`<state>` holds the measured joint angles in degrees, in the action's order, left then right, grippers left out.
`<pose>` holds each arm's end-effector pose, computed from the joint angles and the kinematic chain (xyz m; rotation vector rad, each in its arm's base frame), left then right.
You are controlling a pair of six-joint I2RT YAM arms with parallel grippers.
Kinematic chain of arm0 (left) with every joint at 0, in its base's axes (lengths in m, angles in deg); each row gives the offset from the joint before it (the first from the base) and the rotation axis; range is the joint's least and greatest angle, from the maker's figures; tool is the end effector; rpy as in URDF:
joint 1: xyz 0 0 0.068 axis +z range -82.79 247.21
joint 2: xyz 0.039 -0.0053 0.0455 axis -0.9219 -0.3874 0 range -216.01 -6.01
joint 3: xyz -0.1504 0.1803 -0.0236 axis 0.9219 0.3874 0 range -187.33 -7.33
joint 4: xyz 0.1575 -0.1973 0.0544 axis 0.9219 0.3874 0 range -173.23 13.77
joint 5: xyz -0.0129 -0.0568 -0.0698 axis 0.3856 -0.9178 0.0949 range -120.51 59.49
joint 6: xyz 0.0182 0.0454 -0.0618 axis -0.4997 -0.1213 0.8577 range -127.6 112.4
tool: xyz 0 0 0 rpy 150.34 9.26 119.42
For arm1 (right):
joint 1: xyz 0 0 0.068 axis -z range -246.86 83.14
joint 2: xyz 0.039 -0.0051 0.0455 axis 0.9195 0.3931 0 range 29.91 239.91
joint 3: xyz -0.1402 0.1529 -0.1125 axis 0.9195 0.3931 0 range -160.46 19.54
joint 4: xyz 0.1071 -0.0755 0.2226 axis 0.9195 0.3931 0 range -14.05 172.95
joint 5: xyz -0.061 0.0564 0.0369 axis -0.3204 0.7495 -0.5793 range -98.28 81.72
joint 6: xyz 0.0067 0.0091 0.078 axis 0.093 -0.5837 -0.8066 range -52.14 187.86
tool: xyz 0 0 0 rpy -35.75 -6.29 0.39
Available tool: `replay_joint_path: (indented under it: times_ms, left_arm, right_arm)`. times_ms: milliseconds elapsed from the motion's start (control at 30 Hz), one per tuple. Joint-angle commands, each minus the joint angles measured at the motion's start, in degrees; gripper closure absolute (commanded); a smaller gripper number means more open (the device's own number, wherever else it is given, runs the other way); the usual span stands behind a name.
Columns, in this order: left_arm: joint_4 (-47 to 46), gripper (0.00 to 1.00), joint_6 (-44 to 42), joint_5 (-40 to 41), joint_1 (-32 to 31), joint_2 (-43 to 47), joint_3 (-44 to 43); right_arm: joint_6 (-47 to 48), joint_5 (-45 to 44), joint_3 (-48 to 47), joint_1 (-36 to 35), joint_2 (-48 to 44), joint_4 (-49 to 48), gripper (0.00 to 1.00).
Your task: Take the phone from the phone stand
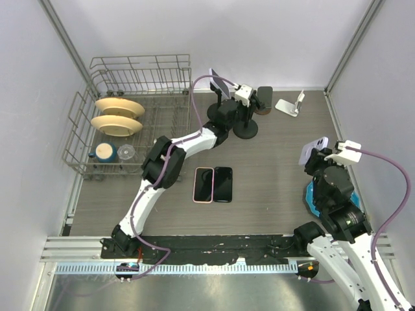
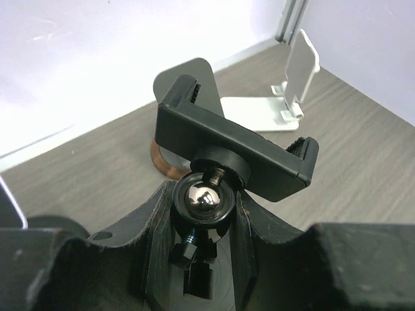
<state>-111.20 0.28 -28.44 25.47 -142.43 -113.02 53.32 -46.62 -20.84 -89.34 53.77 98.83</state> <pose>0.4219 -0.3731 0.1904 0.4551 1.5931 -0.6351 0.1588 0.0203 0.3169 0.3818 1.6138 -0.0722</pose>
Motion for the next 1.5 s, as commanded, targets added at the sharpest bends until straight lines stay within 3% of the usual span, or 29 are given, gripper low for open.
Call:
replay_joint_path:
  times_ms: [0,200,267,400,433,533,733,1067,1300,1467]
  left_arm:
    - [-1.92,1.0,-0.76,-1.71,1.74,-5.76,-11.28]
    - [-2.97,1.0,0.12,0.22,3.85,-10.18,-17.27]
    - [-3.15,0.93,0.12,-0.22,4.03,-10.1,-17.27]
    - [-3.41,0.64,0.38,-4.52,4.03,-8.6,-15.6]
    - [-3.93,0.5,0.64,-5.4,4.03,-7.56,-14.38]
    - [-5.16,0.31,1.26,-6.63,3.77,-5.36,-10.96]
    - [-9.55,0.1,1.97,-7.08,2.63,4.22,0.19]
    - [-20.81,0.03,-3.47,-4.7,-5.36,26.72,28.76]
    - [-24.06,0.0,-20.34,3.19,-18.72,36.66,44.85]
    - [-26.61,0.0,-31.32,12.25,-28.65,37.46,48.56]
  right_arm:
    - [0.83,1.52,-0.58,-0.02,-0.39,-5.56,0.99]
    - [1.45,2.58,-0.58,-0.02,-0.39,-5.47,0.99]
    - [1.62,2.75,-0.66,-0.02,-0.13,-5.21,0.99]
    - [1.54,3.02,-0.84,-0.02,-0.3,-5.03,0.99]
    - [1.54,3.02,-0.93,-0.02,-0.3,-4.86,0.99]
    - [1.62,3.72,-1.54,-0.02,-0.22,-4.07,0.99]
    - [1.01,5.21,-3.38,0.07,0.23,-1.0,0.99]
    - [-5.13,6.97,-11.73,-0.02,5.58,9.73,0.99]
    - [-12.08,8.81,-14.29,-0.02,8.74,14.57,0.99]
    - [-14.98,11.45,-14.55,-0.19,9.36,15.71,0.99]
